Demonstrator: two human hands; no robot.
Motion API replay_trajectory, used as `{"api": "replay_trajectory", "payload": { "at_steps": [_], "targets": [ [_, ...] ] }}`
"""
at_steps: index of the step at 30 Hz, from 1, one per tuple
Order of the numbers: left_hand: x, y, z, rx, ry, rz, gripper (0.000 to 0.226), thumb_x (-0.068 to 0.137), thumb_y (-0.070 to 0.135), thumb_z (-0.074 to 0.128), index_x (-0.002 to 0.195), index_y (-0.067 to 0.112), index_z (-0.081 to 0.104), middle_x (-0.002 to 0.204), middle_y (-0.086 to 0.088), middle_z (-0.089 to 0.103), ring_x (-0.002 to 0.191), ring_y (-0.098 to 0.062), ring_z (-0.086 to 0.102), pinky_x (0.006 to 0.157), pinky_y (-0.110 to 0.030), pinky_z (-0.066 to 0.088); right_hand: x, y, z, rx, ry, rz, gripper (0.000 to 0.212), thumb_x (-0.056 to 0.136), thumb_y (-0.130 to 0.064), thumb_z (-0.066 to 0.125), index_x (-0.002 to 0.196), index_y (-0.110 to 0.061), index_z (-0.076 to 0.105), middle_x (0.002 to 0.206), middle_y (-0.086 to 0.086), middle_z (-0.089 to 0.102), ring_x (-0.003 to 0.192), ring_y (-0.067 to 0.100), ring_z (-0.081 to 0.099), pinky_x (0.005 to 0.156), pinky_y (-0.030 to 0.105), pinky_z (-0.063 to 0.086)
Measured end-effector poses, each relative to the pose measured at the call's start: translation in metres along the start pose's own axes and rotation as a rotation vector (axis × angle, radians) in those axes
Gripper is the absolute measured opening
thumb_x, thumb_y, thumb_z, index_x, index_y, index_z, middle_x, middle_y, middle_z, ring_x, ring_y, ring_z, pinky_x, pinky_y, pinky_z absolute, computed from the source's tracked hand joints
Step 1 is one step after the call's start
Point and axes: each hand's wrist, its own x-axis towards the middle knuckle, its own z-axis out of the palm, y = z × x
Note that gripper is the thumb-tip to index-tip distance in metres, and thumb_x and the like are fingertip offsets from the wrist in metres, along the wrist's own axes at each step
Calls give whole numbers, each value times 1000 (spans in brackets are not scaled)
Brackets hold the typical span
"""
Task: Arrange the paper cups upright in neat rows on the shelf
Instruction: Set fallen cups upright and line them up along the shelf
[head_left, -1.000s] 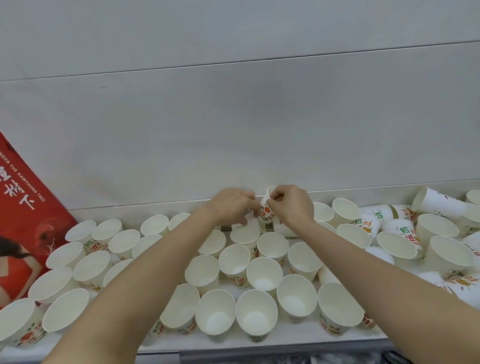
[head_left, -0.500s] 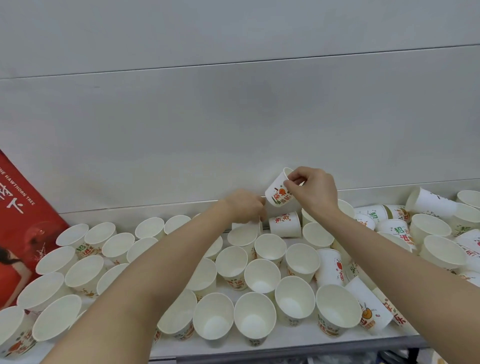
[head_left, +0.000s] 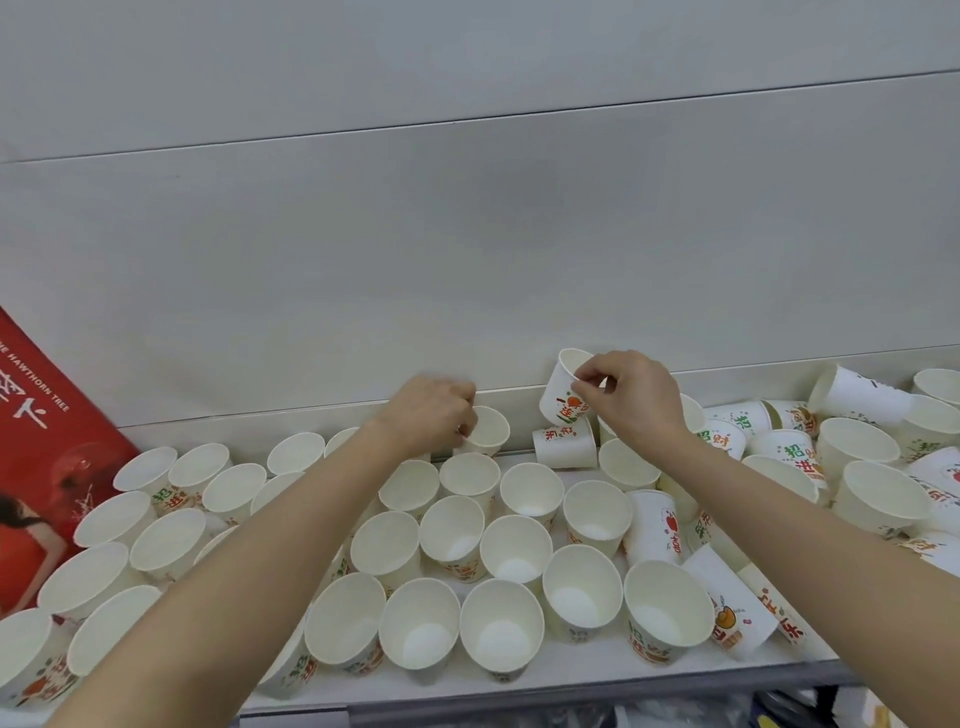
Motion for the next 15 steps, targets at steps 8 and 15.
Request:
{"api": "replay_trajectory", "payload": {
  "at_steps": [8, 15],
  "targets": [
    [16, 23, -12, -238, 79, -119, 37, 89, 12, 52, 116, 35, 66, 120, 10, 57, 115, -15, 53, 75, -25, 33, -2, 22, -15, -51, 136, -112, 6, 75, -20, 79, 80, -18, 75, 73, -4, 69, 82, 20, 47, 69, 33, 38],
    [95, 104, -11, -239, -1, 225, 46, 88, 14, 57, 128, 36, 60, 139, 9, 50, 124, -21, 48, 84, -35, 49, -2, 40, -41, -77, 242, -133, 7, 73, -16, 80, 76, -15, 73, 70, -1, 68, 78, 28, 53, 70, 44, 43]
  ]
}}
